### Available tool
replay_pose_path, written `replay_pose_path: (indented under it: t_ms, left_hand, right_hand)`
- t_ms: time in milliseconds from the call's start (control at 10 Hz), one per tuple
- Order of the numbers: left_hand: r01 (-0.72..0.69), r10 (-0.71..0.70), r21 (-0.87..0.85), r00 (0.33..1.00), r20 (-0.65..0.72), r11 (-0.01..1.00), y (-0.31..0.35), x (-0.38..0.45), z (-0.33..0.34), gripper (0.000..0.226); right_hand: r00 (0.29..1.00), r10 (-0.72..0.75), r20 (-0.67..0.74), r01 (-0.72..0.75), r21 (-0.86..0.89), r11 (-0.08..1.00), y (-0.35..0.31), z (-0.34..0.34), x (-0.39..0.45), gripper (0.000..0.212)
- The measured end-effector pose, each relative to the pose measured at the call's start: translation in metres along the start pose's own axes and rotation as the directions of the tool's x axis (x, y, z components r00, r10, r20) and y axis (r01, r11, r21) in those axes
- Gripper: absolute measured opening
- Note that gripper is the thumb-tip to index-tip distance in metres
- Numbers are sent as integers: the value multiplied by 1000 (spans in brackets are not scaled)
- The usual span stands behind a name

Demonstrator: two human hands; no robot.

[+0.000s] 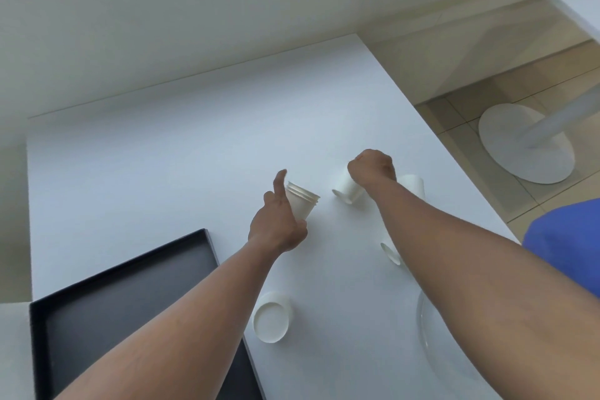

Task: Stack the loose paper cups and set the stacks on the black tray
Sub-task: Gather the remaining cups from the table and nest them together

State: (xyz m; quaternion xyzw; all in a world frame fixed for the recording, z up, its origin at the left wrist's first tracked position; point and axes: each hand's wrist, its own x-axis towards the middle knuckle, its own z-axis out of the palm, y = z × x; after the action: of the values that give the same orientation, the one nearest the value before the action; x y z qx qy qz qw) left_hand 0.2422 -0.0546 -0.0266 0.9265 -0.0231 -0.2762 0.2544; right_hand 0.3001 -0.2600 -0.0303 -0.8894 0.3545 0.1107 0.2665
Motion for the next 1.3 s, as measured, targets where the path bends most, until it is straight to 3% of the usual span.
replay_pose_path:
  t_ms: [100, 200, 300, 500, 800, 900, 1000, 1100, 1200, 1300]
  left_hand:
    - [34, -34, 3, 999, -25, 999, 1, -5, -4, 107]
    - [65, -65, 28, 998, -11, 997, 2, -12, -9, 108]
    - [65, -64, 37, 998, -18, 997, 5, -19, -12, 108]
    - [63, -61, 50, 997, -44, 997, 11, -30, -15, 107]
    - [13, -14, 135, 1000, 9, 991, 14, -41, -10, 97]
    - [20, -22, 143, 1000, 15, 990, 15, -44, -6, 92]
    - [19, -20, 140, 1000, 4, 990, 15, -46, -3, 91]
    - [23, -23, 144, 1000, -3, 989, 14, -46, -2, 92]
    - [36, -33, 157, 999, -16, 987, 13, -45, -2, 92]
    - [38, -35, 155, 999, -22, 987, 12, -43, -2, 92]
  right_hand:
    - [996, 54, 65, -73, 342, 937, -11, 3, -15, 21]
    - [996, 25, 90, -70, 532, 844, -15, 4, -32, 15]
    - [989, -37, 143, -57, 601, 797, -17, 0, -50, 11]
    - [931, -209, 301, -5, 580, 815, -14, -6, -79, 6]
    - [850, -254, 461, -20, 510, 860, 2, -11, -98, 11]
    - [891, -206, 406, -40, 520, 853, 9, -10, -96, 17]
    - [977, 25, 210, -152, 619, 771, 17, -7, -89, 19]
    - [932, 358, 46, -279, 723, 632, 27, -9, -79, 32]
    - [888, 458, 27, -341, 708, 619, 39, -14, -72, 51]
    - [911, 410, 48, -350, 617, 705, 53, -20, -64, 66]
